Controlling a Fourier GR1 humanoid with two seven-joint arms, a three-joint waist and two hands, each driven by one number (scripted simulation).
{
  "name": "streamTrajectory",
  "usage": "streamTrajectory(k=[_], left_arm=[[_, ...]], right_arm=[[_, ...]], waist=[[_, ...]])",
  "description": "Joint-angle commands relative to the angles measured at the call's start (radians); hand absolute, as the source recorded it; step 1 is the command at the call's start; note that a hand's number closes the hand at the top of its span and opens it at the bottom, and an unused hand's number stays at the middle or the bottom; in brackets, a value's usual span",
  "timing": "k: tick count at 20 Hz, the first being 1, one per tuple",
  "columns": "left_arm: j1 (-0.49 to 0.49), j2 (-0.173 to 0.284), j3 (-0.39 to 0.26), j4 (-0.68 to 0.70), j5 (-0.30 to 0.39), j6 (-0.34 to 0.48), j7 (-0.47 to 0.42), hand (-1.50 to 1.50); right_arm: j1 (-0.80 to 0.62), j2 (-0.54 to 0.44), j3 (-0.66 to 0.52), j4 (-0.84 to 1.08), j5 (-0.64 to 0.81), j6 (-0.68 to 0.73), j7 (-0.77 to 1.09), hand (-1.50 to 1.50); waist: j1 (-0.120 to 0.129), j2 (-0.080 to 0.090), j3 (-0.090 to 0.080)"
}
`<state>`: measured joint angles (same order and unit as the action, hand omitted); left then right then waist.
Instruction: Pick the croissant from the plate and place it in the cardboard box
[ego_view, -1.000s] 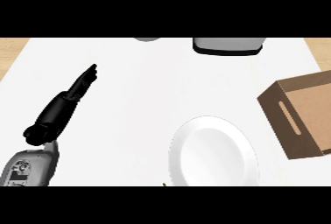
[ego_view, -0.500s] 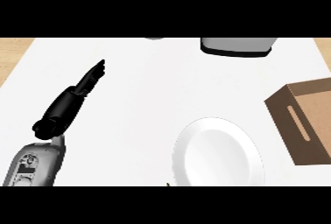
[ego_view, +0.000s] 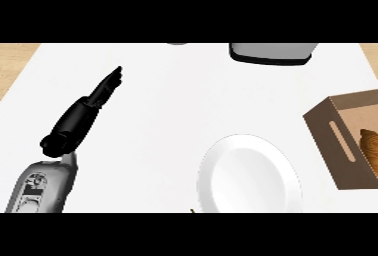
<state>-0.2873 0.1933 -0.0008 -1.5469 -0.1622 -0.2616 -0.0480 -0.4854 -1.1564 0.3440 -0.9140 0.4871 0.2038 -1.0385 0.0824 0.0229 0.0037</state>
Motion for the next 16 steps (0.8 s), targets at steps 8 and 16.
streamTrajectory(k=[8,16], left_arm=[[0.003,0.008,0.009,-0.002,0.006,-0.006,0.005,0.00],[0.002,0.012,0.003,0.015,-0.004,-0.010,-0.019,0.00]], right_arm=[[0.030,0.212,-0.049,0.094,-0.520,0.419,-0.044,-1.50],[-0.079,0.168,-0.140,0.231,-0.818,0.634,0.203,-1.50]], waist=[[-0.011,0.007,0.002],[0.007,0.011,0.001]])
